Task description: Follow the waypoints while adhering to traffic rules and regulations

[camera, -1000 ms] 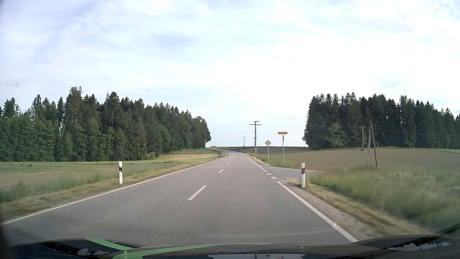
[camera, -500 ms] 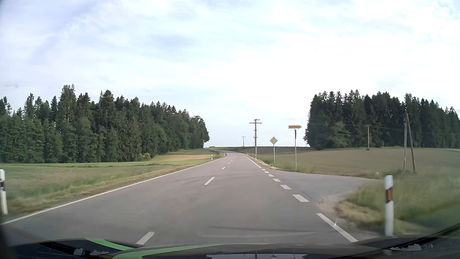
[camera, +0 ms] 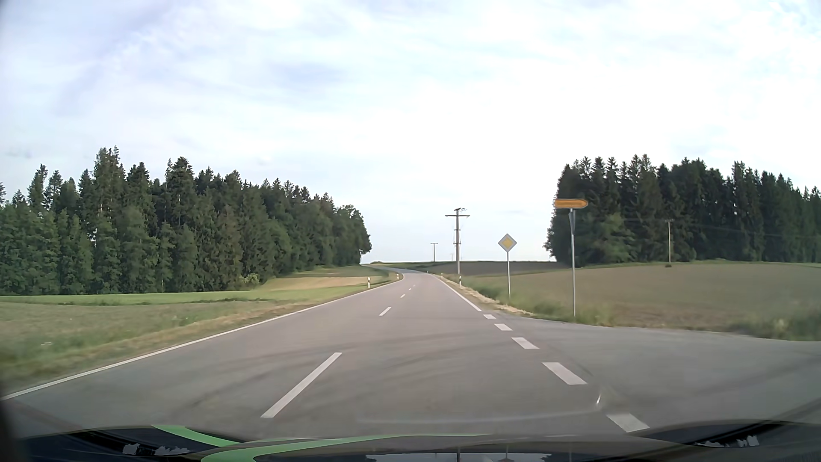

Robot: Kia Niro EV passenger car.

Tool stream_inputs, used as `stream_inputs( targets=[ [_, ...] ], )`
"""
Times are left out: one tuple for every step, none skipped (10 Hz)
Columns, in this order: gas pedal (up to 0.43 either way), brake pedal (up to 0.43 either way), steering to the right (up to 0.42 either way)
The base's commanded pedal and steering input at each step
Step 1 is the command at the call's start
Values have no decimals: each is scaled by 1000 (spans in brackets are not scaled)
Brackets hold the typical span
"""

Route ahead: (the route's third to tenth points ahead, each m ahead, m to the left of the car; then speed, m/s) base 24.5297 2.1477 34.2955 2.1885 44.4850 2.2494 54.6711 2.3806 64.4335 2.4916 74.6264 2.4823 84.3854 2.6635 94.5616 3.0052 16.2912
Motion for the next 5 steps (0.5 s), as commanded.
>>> stream_inputs(
  targets=[
    [350,0,1],
    [350,0,0],
    [350,0,0],
    [350,0,0],
    [350,0,0]
  ],
)
